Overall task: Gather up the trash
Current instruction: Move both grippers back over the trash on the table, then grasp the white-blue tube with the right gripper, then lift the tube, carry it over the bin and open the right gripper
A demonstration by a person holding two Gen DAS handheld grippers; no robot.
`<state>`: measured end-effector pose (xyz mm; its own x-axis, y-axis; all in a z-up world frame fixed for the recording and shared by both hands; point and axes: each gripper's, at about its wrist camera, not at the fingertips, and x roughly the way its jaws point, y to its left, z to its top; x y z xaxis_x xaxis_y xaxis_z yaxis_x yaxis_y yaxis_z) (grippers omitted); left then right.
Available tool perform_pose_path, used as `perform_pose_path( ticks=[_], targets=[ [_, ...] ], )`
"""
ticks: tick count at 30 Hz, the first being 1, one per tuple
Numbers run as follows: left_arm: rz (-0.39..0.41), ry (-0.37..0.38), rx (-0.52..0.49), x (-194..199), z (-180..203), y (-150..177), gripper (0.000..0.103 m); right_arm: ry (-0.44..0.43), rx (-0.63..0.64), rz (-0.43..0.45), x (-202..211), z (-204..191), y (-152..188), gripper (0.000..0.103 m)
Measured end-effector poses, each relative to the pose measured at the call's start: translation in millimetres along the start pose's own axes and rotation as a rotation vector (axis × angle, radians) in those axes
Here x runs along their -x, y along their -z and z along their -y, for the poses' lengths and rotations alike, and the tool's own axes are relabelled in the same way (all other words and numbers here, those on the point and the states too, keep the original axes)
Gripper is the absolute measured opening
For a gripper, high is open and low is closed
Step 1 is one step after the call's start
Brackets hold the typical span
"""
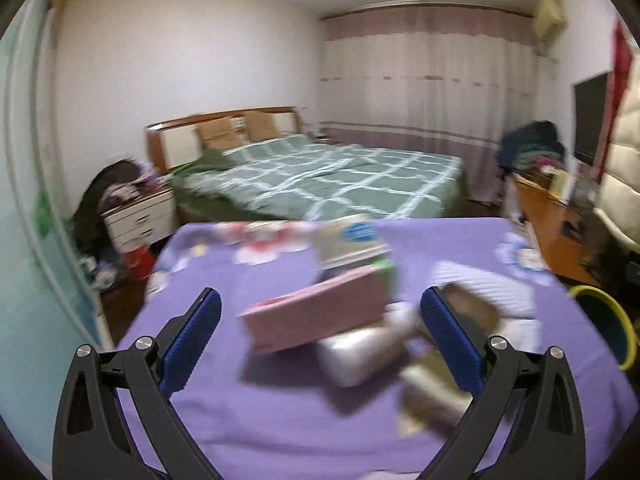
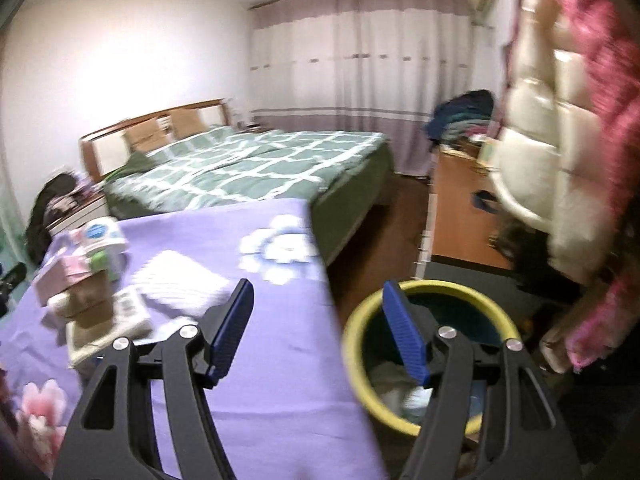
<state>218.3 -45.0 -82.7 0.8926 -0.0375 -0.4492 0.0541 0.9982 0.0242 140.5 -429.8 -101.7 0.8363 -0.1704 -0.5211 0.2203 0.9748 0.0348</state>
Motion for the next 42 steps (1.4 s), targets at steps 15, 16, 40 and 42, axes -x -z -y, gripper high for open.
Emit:
perform_pose_path(
  ticks=[15,16,40,42],
  targets=[
    [0.042,-0.062,0.089,5.3,-43.7,11.9,0.098,-0.309,0.084,-0.118,-42.8,-112.0,-6.6,0.064],
    [0.039,-0.059,0.088,6.7,-42.0,12.5,0.098,-0.276,0.079,-0.124,-45.2,-107.9,-6.1,0.064],
    [0.055,-0.065,-0.03,18.4,-7.1,13.6,0.098,-0.236,0.032,-0.377,-95.0,-112.7,33.0,0.041],
    [0.055,-0.063,-0.03,19.4,-6.8,13.0,0.098,-0.272,0.017,-0.378,-94.9,-113.9,32.7,0.028]
  ],
)
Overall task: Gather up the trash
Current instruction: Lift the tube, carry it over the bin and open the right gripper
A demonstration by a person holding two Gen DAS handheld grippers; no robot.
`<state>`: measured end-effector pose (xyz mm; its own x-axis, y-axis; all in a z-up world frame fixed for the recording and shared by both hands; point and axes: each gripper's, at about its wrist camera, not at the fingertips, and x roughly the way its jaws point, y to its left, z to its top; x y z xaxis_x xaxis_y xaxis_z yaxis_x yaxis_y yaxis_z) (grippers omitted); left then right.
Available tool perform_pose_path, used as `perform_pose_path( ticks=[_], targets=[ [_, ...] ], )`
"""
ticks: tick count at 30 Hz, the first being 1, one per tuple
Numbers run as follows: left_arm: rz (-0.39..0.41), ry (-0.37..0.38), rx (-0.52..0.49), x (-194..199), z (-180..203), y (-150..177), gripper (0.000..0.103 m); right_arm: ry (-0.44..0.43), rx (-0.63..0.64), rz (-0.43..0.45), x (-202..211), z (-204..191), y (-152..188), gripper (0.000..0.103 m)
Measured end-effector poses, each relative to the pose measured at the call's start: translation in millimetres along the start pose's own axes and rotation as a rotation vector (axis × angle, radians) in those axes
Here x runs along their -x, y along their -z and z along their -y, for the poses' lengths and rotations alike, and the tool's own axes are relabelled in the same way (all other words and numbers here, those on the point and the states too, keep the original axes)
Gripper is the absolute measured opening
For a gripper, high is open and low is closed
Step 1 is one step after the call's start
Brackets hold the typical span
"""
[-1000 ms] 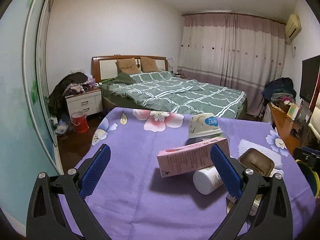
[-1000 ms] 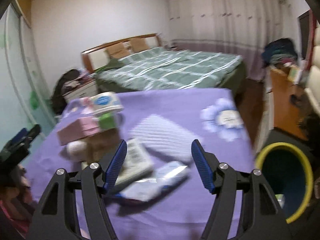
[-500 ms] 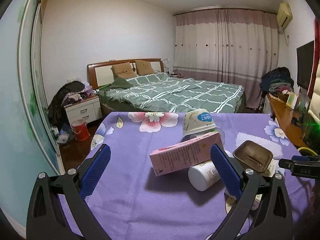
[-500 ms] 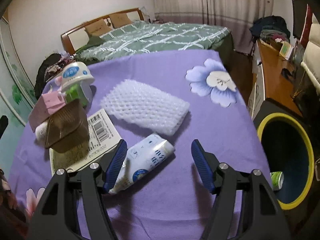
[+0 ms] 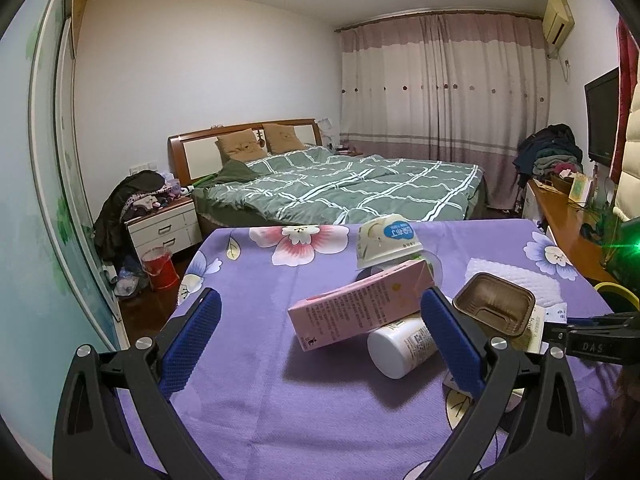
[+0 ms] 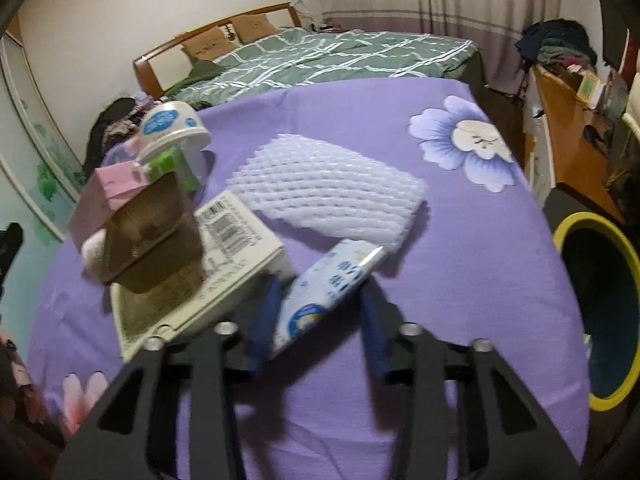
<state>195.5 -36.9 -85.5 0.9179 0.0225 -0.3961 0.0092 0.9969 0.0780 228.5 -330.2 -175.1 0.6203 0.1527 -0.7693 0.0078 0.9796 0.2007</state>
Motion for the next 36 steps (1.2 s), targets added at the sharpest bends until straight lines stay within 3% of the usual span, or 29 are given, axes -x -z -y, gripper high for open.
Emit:
perform_pose_path(
  ticks=[9,20,26,36],
  targets=[
    [-0.002,0.004,-0.003,0.2,0.0,-1.2,0.098,0.005,-0.011,0.07,18.1,4.5,-1.4,0.007],
    [-0.005,0.012,-0.006,0.3,0.5,-0.7,0.098,0.028,-0.036,0.177,67.7,27.7,4.2,0.007],
    [0.003,0.024,-0.008,2.6,2.0,-0.6,0.098,0.165,-0.128,0.264,92.8,80.5,-3.3,0.007],
    [0.008,0.083,-0.007,5.7,7.1,-0.3,0.098,0.407,-0.302,0.274,92.6,168.2,-1.0,0.008]
  ],
)
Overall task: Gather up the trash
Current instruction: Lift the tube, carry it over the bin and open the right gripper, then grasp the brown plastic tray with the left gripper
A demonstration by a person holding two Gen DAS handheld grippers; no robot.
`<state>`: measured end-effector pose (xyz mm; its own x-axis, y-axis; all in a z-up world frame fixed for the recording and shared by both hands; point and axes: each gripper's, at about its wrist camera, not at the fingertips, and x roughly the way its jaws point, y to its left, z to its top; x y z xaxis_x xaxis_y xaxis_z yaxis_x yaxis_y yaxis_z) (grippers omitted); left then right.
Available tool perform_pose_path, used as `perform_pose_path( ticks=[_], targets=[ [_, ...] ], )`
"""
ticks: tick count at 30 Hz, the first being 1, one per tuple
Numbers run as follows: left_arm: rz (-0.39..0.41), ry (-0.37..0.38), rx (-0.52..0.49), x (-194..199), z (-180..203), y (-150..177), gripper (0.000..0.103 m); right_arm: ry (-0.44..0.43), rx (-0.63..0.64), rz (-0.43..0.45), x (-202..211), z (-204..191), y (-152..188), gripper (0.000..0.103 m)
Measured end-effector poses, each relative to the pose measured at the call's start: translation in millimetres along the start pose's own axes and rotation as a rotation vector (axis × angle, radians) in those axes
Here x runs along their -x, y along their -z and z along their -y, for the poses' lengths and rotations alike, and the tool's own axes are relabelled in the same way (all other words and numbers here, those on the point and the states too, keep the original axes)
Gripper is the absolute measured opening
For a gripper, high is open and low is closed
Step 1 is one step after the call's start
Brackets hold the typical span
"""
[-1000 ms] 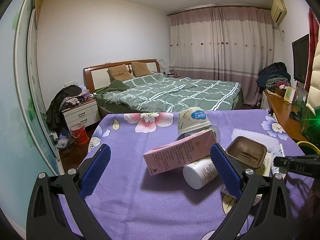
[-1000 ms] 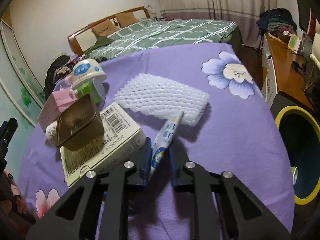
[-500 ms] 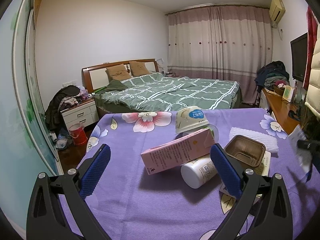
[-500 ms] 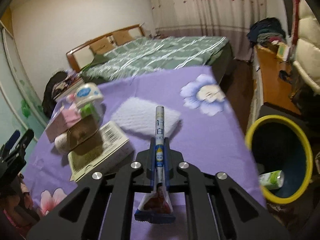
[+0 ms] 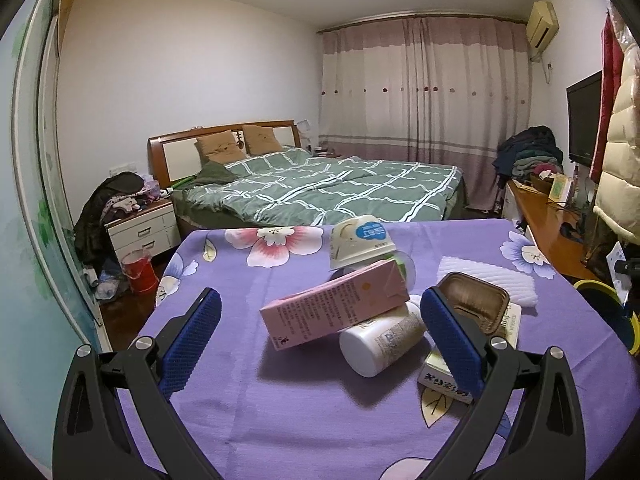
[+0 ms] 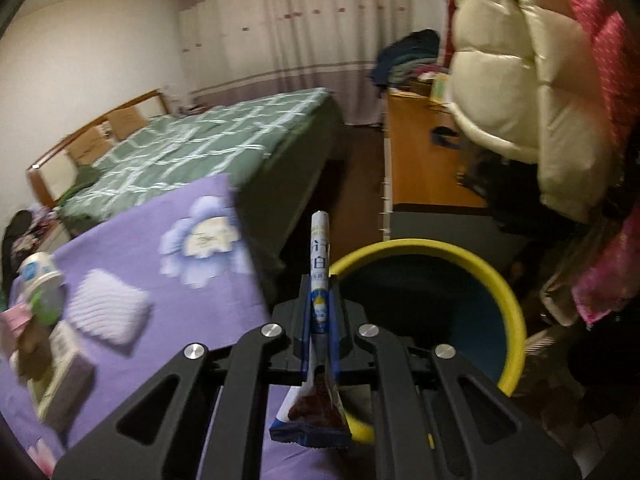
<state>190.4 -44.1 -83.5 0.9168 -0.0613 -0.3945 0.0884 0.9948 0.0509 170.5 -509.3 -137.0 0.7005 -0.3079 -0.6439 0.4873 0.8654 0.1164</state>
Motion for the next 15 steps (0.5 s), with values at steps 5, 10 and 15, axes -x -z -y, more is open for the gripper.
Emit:
perform_pose_path(
  ticks=[5,10,15],
  targets=[
    [-0.007,0.019,-0.011,-1.1,4.4,1.5,0.098,0.074,-0.026,-0.002,-10.2,13.5,-2.1,0.009],
    [-0.005,0.05,-0.016,-0.3,7.9,2.3,0.098,0.13,-0.032,0.017,-10.3,14.3,-3.8,0.021],
    [-0.003,0.061,-0.026,1.2,10.8,1.8,0.098,0.134,-0.023,0.045,-3.5,8.8,-3.2,0.029]
  ],
)
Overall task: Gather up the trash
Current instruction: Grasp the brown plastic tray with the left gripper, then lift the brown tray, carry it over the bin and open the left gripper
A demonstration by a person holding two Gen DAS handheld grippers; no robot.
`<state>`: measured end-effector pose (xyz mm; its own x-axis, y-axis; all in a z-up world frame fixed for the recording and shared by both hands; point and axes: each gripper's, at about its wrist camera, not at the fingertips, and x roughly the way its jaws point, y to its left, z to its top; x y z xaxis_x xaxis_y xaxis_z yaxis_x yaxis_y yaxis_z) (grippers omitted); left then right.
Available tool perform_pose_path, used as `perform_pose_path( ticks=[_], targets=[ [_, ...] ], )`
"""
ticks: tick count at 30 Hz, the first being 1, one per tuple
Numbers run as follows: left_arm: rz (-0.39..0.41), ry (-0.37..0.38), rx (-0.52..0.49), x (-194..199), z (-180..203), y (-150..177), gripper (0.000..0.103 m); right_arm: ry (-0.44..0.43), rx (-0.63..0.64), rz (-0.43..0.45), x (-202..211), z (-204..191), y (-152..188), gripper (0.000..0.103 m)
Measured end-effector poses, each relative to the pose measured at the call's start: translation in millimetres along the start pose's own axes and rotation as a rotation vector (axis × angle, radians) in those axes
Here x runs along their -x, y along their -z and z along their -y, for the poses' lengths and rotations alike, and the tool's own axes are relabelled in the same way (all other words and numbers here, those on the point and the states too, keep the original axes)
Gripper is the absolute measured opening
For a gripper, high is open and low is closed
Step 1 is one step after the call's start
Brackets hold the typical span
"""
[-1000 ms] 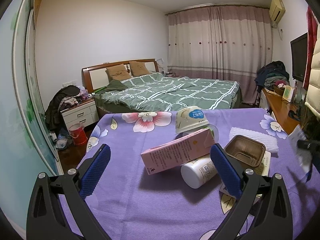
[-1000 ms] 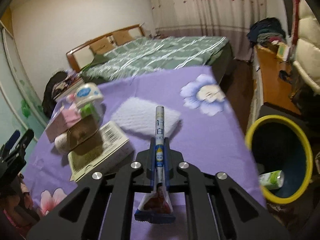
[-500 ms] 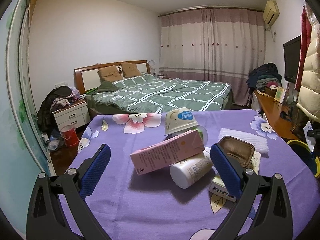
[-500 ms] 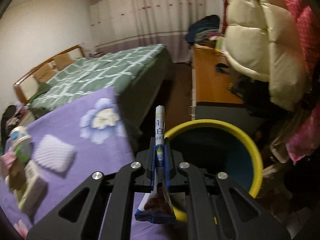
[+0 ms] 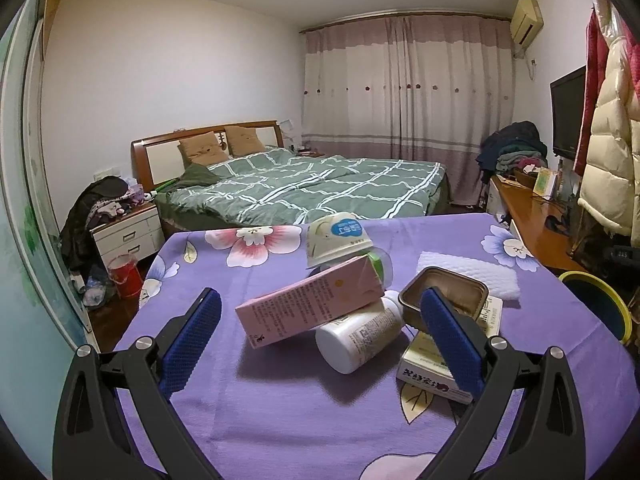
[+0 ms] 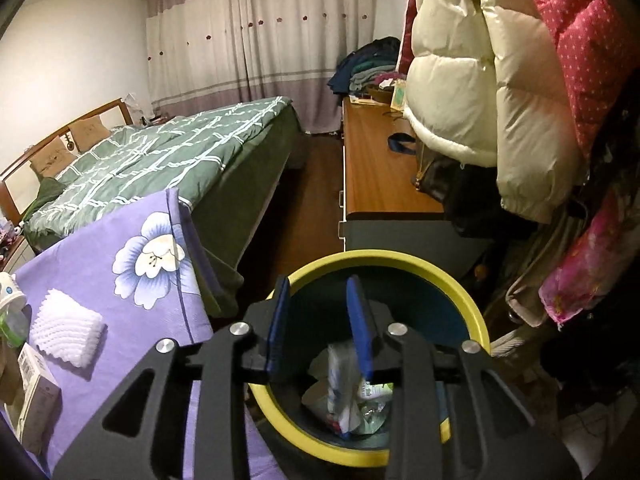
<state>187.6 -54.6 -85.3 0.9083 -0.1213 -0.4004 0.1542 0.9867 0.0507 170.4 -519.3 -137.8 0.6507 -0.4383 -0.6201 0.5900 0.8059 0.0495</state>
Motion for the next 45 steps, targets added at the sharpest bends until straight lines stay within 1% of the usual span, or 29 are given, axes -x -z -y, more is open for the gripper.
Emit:
perform_pose_path(
  ticks=[1,5,9,10,13,16,18,21,24,28,32,36,37,38,39,45],
  targets=[
    [0.0,0.006,0.0,0.1,-0.1,0.0,0.098,0.002,0.003,0.004,1.2,-1.1,0.1,0.029],
    [-0.013,0.072,0.013,0.0,1.2,0.7,0.098,-0.002,0.005,0.013,1.7,-3.3,1.5,0.033],
    [-0.041,0.189,0.013,-3.7,13.0,0.1,0.098,-0.012,0.005,0.015,2.1,-4.0,2.6,0.034],
    [-0.055,0.216,0.008,-5.3,16.7,0.1,0.098,-0.017,0.002,0.017,2.6,-4.1,2.7,0.034],
    [-0.134,0.289,-0.002,-18.1,32.5,0.7,0.098,-0.036,0.002,0.019,3.2,-5.0,2.8,0.036],
    [-0.188,0.294,-0.019,-32.2,43.8,2.0,0.098,-0.055,0.001,0.022,4.1,-5.7,3.3,0.037],
    [-0.23,0.283,-0.019,-46.2,49.1,0.0,0.098,-0.068,0.002,0.022,4.3,-6.7,3.5,0.038],
    [-0.27,0.316,-0.009,-63.2,53.1,-3.0,0.098,-0.09,0.006,0.016,4.2,-8.9,4.2,0.038],
    [-0.311,0.323,-0.023,-80.6,60.2,-3.9,0.098,-0.11,0.005,0.015,4.5,-10.0,4.4,0.039],
    [-0.298,0.326,-0.065,-91.0,71.5,-9.4,0.098,-0.13,0.003,0.012,4.6,-9.9,4.6,0.041],
    [-0.322,0.346,-0.091,-106.3,82.9,-13.7,0.098,-0.145,0.004,0.01,4.6,-10.2,4.9,0.042],
    [-0.322,0.355,-0.114,-115.3,93.0,-15.3,0.098,-0.159,0.004,0.008,4.9,-10.0,5.0,0.042],
    [-0.319,0.357,-0.119,-115.7,95.1,-15.8,0.097,-0.162,0.005,0.007,4.6,-10.4,5.2,0.042],
    [-0.317,0.361,-0.126,-115.7,97.7,-16.2,0.092,-0.167,0.006,0.005,4.6,-10.9,5.2,0.042],
    [-0.318,0.363,-0.134,-116.1,99.9,-16.4,0.084,-0.169,0.006,0.005,4.5,-10.5,4.9,0.042],
    [-0.311,0.359,-0.16,-112.8,108.9,-16.5,0.082,-0.186,0.0,0.012,6.6,-8.0,3.7,0.042]
  ],
)
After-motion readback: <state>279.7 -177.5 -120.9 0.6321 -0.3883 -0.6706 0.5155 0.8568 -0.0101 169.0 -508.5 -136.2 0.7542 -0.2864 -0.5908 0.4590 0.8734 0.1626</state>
